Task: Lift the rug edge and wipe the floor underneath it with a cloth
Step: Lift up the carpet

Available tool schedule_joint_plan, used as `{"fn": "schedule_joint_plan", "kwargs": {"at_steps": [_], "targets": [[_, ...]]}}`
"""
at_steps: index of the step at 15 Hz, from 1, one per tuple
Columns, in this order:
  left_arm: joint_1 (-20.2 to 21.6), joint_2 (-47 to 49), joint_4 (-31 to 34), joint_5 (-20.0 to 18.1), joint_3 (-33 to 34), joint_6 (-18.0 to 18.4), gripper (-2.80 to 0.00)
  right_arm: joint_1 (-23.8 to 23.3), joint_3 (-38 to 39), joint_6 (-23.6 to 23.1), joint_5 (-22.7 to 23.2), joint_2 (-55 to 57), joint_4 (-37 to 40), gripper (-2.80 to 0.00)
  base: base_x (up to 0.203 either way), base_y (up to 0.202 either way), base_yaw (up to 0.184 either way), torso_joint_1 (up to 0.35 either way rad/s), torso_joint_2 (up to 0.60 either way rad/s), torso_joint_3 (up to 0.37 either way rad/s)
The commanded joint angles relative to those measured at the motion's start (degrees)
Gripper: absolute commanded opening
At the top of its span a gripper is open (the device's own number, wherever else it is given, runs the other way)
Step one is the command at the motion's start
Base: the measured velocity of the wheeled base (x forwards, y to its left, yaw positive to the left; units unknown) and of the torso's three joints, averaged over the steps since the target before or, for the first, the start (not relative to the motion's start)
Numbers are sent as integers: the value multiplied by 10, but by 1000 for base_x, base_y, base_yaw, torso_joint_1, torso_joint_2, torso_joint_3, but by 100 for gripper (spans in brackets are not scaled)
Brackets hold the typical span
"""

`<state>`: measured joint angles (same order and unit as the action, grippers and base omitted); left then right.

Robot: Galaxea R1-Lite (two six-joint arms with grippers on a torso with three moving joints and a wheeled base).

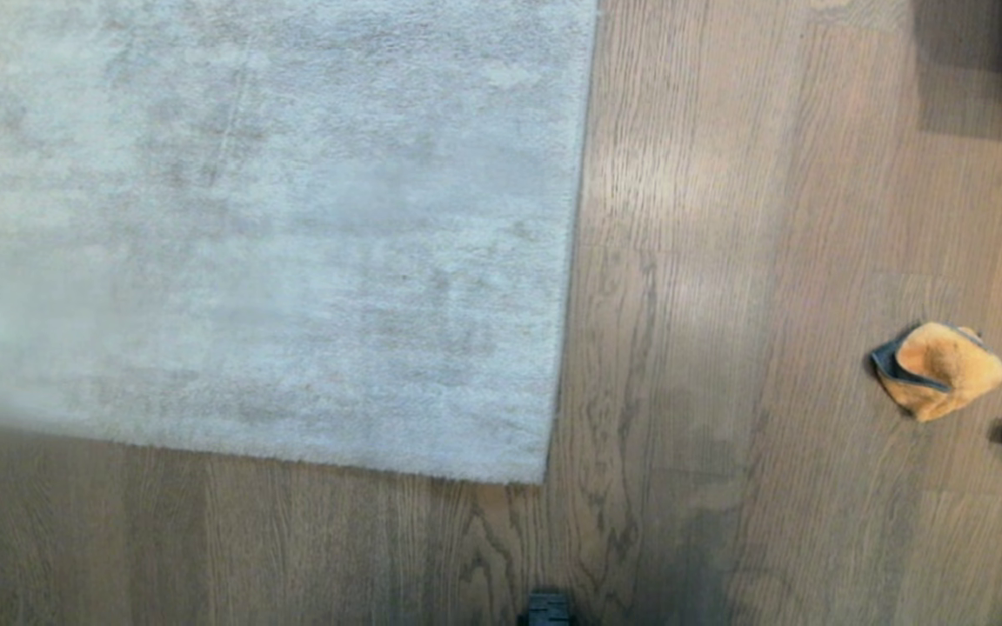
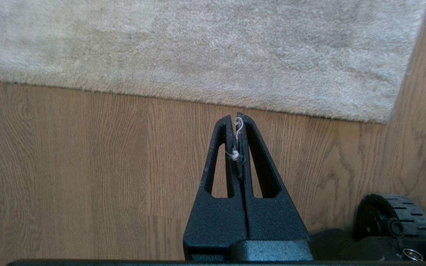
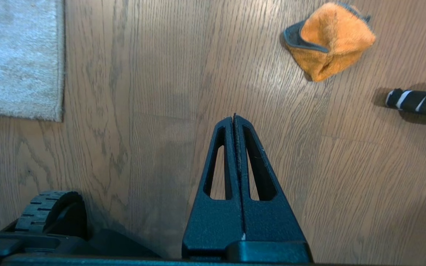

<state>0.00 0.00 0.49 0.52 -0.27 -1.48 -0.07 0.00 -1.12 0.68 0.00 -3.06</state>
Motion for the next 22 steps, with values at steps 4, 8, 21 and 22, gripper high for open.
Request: {"fn": "schedule_joint_plan", "kwargs": {"at_steps": [4, 8, 21, 22], "targets": [[0, 0, 0, 2, 0, 0, -280, 0, 0, 0, 0, 0, 0, -280, 0, 0, 0, 3, 3, -197], [0, 0, 0, 1, 0, -1, -280, 0, 0, 0, 0, 0, 0, -280, 0, 0, 0, 2, 2, -202], [0, 0, -4, 3, 1, -7, -280, 0, 0, 0, 0, 0, 0, -280, 0, 0, 0, 1, 0, -34], [0, 0, -6, 4, 2, -6, -280, 1, 0, 0, 0, 0, 0, -280, 0, 0, 0, 0, 0, 0]]}}
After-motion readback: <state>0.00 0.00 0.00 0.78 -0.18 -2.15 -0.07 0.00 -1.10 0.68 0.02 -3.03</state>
